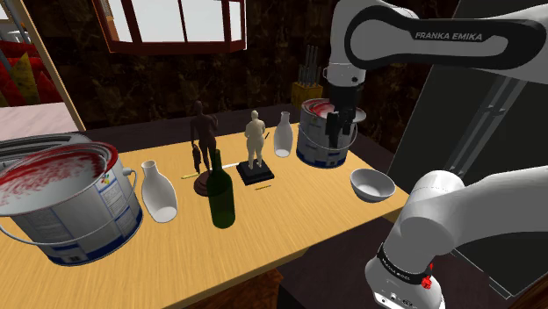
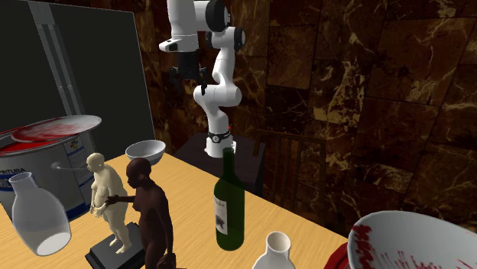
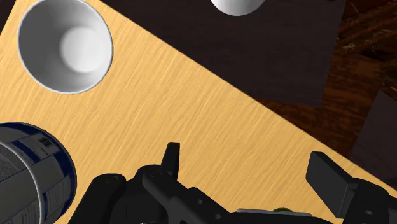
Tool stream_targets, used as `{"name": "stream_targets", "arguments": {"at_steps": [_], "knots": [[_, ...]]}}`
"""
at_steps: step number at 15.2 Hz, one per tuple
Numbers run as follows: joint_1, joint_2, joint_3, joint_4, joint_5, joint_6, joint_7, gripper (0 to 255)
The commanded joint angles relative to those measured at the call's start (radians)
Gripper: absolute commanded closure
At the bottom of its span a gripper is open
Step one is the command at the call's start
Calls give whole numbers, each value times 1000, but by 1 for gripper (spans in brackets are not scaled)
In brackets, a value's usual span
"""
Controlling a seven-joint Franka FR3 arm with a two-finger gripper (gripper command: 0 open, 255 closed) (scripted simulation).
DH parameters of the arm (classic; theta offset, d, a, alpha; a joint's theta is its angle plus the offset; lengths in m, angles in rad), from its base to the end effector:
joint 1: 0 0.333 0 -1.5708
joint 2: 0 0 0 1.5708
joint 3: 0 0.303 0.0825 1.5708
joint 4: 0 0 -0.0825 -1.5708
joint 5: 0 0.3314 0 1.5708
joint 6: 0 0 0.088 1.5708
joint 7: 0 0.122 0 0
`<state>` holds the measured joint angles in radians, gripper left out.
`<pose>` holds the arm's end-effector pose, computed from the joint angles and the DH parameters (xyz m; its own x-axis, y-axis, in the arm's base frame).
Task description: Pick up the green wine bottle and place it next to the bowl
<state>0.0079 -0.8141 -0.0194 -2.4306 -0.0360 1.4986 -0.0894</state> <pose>0.2442 -0.0088 0.5367 0.9894 0.0830 -0.1192 0.0849 -0.9963 0.0113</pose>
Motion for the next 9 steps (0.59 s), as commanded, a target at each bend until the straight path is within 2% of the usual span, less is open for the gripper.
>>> {"name": "stream_targets", "arguments": {"at_steps": [1, 9], "knots": [[0, 0, 0, 0, 0, 0, 0, 0], [19, 241, 130, 113, 100, 135, 214, 0]]}}
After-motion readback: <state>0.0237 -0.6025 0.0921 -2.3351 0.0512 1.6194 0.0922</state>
